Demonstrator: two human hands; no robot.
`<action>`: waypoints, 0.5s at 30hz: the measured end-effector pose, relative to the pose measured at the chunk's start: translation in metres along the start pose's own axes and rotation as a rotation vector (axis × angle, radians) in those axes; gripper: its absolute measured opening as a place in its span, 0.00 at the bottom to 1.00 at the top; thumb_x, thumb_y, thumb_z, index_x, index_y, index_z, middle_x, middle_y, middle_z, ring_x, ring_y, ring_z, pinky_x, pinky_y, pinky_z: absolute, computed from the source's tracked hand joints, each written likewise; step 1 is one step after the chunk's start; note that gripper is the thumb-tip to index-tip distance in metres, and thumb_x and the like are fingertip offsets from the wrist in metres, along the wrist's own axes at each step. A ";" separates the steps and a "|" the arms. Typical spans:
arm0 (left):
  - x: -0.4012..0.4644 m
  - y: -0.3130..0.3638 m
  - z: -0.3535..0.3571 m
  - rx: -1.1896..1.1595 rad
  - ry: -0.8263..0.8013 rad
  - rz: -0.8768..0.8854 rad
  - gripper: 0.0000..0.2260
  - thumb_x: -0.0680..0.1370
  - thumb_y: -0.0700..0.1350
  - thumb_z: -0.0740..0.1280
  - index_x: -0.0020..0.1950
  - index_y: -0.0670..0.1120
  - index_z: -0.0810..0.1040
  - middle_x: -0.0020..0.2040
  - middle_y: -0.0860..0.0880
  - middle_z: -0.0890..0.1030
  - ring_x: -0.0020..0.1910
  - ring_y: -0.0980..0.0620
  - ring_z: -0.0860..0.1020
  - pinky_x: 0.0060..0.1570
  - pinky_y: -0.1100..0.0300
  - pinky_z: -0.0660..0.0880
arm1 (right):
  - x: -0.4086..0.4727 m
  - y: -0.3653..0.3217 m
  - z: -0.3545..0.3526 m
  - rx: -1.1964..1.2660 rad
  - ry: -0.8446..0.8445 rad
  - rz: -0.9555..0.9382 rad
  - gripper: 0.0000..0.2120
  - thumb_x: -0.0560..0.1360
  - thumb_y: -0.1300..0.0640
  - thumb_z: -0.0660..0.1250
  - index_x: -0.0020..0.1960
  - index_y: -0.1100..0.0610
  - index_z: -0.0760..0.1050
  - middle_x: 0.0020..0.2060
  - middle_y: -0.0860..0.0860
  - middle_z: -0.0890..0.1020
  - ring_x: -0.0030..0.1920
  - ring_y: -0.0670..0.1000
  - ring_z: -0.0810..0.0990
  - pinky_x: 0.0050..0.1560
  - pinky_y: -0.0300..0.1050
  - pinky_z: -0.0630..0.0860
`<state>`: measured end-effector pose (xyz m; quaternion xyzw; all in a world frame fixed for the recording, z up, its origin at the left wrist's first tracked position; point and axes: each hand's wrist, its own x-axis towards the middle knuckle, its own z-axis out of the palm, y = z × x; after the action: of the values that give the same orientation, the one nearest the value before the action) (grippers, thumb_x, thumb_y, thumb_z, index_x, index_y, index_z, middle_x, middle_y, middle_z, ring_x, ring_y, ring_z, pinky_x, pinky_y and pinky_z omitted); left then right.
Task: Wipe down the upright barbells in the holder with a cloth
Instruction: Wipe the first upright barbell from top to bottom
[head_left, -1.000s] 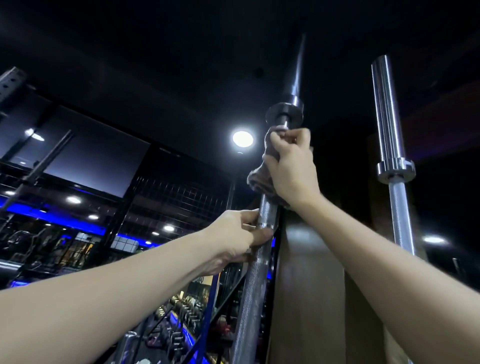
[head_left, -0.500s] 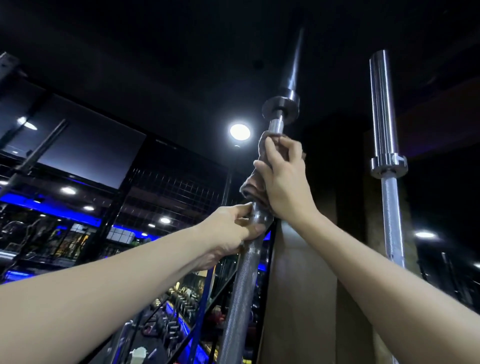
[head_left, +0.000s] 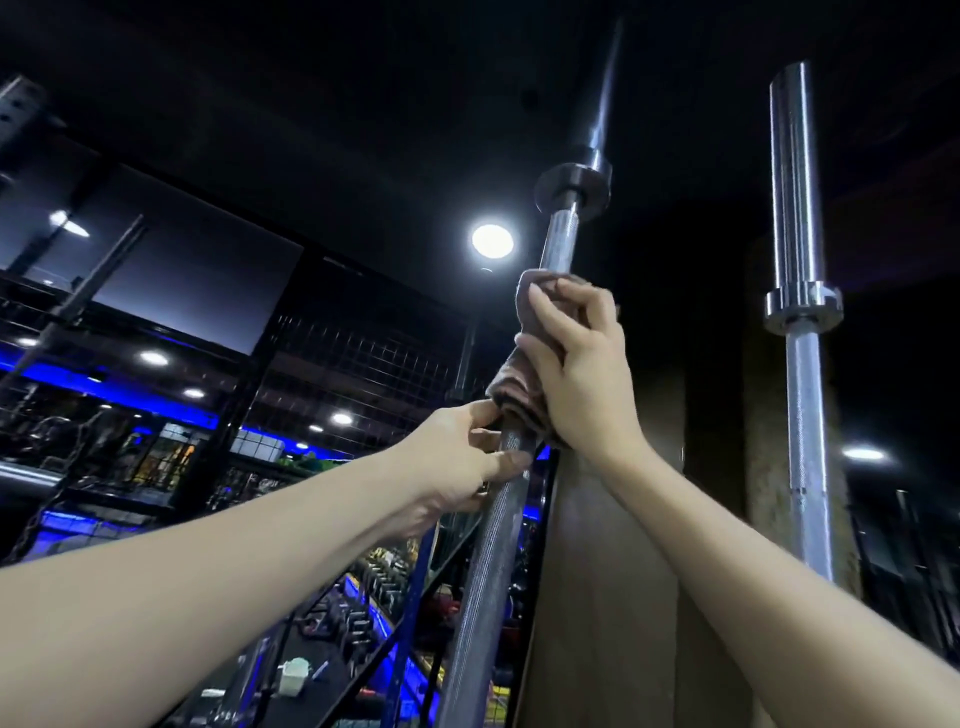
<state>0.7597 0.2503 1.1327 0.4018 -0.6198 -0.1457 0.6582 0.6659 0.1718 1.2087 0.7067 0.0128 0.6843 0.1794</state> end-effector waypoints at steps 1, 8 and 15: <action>-0.002 0.000 0.001 0.004 -0.002 0.003 0.15 0.76 0.36 0.69 0.60 0.48 0.76 0.47 0.46 0.78 0.44 0.50 0.75 0.47 0.51 0.74 | -0.007 0.000 -0.002 0.023 -0.012 0.009 0.19 0.74 0.60 0.70 0.64 0.54 0.77 0.65 0.52 0.69 0.63 0.54 0.68 0.55 0.18 0.53; -0.003 -0.001 0.006 -0.048 -0.001 0.018 0.26 0.77 0.35 0.66 0.72 0.54 0.66 0.57 0.41 0.80 0.45 0.51 0.77 0.55 0.49 0.76 | 0.049 0.009 -0.008 0.000 -0.060 0.083 0.16 0.75 0.57 0.70 0.62 0.51 0.78 0.67 0.50 0.68 0.65 0.56 0.68 0.56 0.36 0.60; -0.040 -0.031 0.005 -0.050 -0.072 -0.093 0.14 0.79 0.41 0.64 0.62 0.55 0.73 0.50 0.43 0.78 0.45 0.52 0.76 0.38 0.60 0.78 | -0.011 0.002 0.009 0.202 0.023 0.089 0.22 0.73 0.64 0.68 0.67 0.57 0.74 0.68 0.56 0.67 0.67 0.55 0.66 0.67 0.36 0.57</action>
<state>0.7567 0.2568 1.0824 0.4081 -0.6198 -0.2062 0.6377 0.6730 0.1648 1.1991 0.7130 0.0523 0.6950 0.0768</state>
